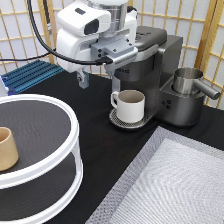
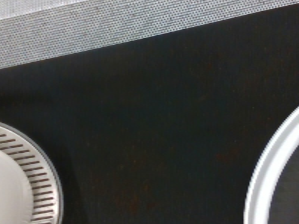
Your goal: Make coffee
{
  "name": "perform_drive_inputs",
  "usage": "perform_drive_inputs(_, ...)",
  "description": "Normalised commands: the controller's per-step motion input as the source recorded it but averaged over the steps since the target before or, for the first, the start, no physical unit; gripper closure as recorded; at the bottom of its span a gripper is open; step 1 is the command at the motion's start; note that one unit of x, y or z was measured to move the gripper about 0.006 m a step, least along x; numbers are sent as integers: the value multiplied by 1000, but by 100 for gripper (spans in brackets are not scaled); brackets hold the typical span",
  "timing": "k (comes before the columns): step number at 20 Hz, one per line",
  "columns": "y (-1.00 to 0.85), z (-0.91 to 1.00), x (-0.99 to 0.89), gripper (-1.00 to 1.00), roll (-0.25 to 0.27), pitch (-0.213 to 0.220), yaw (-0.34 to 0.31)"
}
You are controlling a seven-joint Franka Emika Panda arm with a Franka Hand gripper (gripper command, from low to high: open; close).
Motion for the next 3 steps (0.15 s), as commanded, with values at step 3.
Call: perform_drive_inputs(3,0,0,0,-100,-2,0,0)
